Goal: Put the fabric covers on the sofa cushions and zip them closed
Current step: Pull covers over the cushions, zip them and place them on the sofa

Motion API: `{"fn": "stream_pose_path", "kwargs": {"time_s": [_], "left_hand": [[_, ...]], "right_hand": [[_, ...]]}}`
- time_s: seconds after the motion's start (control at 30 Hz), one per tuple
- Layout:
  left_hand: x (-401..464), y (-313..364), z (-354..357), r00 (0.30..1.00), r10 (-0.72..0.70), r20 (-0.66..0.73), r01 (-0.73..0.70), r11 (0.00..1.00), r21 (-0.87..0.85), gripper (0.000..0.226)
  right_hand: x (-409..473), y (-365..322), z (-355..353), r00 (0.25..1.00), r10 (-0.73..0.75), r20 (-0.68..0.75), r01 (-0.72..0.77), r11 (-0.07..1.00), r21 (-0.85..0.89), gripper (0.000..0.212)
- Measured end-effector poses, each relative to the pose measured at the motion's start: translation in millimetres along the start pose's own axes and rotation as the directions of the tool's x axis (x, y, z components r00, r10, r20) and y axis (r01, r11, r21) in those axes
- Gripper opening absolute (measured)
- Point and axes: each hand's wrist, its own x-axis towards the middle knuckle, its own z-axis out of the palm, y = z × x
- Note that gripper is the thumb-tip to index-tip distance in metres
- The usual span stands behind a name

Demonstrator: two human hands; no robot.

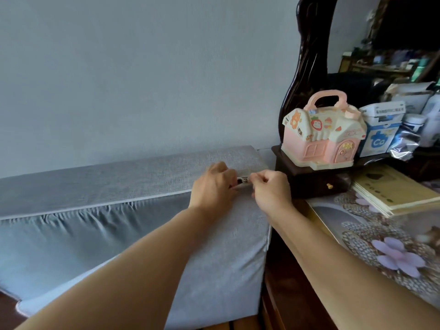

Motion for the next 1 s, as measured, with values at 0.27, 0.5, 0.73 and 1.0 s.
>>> {"fn": "stream_pose_path", "kwargs": {"time_s": [0.27,0.5,0.73,1.0], "left_hand": [[-73,-124,-58,0.992,0.105,0.072,-0.125,0.9,0.417,0.031],[-109,-205,-108,0.992,-0.028,0.119,-0.025,0.904,0.427,0.013],[-95,-213,-103,0.982,-0.132,0.132,0.075,0.927,0.368,0.024],[-120,-224,-110,0.993,-0.092,0.078,0.072,0.97,0.234,0.01]], "right_hand": [[-25,-17,21,0.982,0.11,-0.155,-0.103,0.993,0.055,0.03],[-65,-48,86,0.98,0.112,-0.163,-0.1,0.992,0.078,0.023],[-88,-64,126,0.979,0.11,-0.173,-0.105,0.994,0.039,0.026],[-115,-93,184,0.996,-0.054,0.064,0.061,0.993,-0.104,0.021]]}}
